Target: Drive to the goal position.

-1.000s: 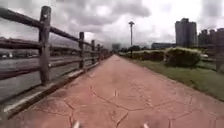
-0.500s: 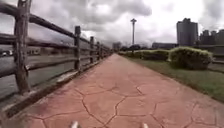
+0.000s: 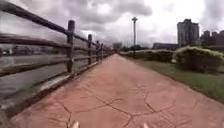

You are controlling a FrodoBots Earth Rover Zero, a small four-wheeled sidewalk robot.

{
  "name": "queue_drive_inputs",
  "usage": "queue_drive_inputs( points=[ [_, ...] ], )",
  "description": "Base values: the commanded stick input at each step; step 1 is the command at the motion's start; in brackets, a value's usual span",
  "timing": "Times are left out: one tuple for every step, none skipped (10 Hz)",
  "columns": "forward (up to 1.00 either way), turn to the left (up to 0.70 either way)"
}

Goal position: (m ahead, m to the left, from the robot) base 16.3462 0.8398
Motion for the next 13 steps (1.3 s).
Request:
queue_drive_inputs(
  points=[
    [1.0, 0.0],
    [1.0, 0.0],
    [1.0, 0.0],
    [1.0, 0.0],
    [1.0, 0.0],
    [1.0, -0.17],
    [1.0, -0.27],
    [1.0, -0.26],
    [1.0, 0.0],
    [1.0, 0.0],
    [1.0, 0.0],
    [1.0, 0.0],
    [1.0, 0.0]
  ],
)
